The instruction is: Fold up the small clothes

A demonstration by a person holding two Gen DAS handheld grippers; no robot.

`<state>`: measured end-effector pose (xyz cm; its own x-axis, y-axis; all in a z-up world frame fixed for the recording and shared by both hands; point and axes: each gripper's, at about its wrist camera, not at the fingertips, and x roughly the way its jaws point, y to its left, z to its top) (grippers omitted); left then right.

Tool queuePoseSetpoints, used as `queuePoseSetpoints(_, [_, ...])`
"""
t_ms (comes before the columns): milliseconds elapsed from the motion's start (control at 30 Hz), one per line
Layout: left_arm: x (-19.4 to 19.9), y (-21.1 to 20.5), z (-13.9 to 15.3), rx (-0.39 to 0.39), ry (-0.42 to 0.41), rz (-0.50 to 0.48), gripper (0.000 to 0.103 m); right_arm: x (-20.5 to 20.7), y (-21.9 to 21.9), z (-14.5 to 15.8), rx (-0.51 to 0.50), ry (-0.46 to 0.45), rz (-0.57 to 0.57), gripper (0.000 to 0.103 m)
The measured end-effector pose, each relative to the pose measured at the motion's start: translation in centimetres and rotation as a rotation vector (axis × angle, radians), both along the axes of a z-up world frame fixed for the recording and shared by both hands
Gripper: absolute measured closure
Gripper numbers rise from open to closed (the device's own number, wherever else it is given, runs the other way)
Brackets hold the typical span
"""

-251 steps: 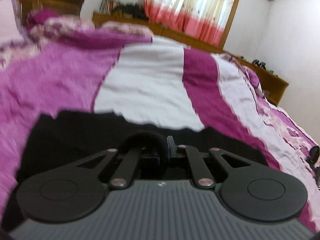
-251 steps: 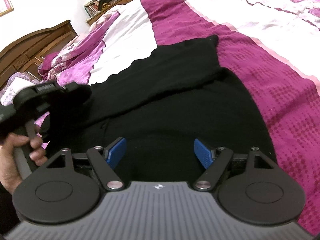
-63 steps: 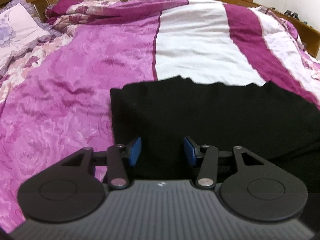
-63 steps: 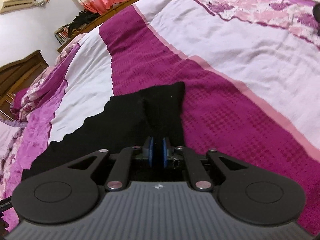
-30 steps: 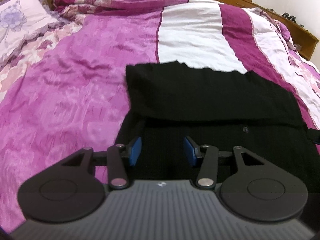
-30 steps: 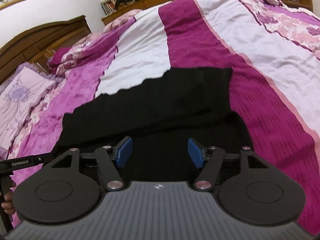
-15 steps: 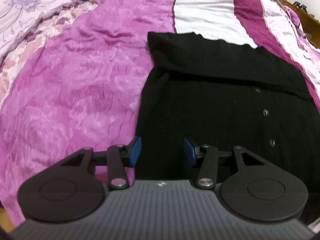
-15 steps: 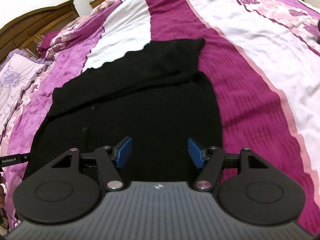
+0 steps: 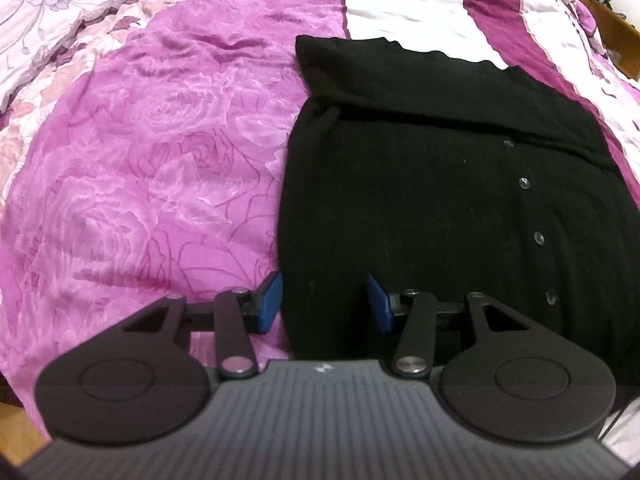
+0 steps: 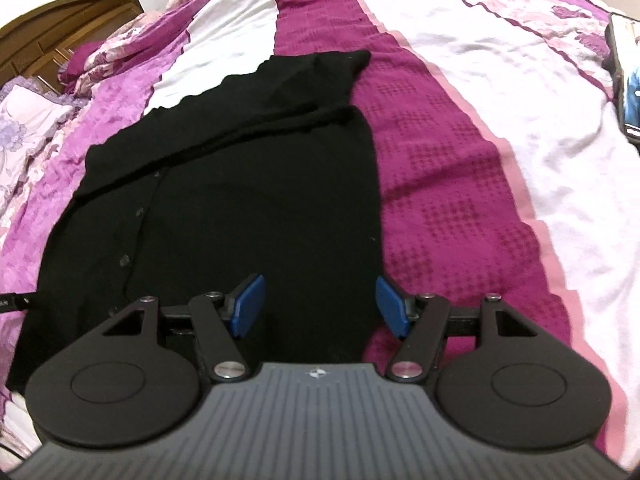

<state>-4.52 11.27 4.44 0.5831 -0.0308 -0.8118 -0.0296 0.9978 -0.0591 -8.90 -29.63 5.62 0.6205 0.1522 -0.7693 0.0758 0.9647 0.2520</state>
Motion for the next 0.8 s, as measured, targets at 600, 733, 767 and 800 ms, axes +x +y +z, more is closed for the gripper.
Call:
queuePoseSetpoints(600, [-0.3,-0.9,-1.0,-0.025,0.052,-0.071,0.038,-0.1,0.2,-1.9,-0.001,0.065,0.077,0.024])
queuePoseSetpoints(733, [-0.8,-1.0,-0.9,-0.012,0.047,-0.073,0.038,-0.1,1.1,-2.1,0.001,0.078,0.132,0.024])
queuePoseSetpoints(767, [-0.8,-1.0,-1.0,-0.010,0.049,-0.077,0.038,-0.1,1.3,-2.1,0.004,0.080,0.145,0.024])
queuePoseSetpoints(800, [-0.8,-1.0,-1.1,-0.013,0.052,-0.083,0.038,-0.1,1.4,-2.1,0.008,0.084,0.156,0.024])
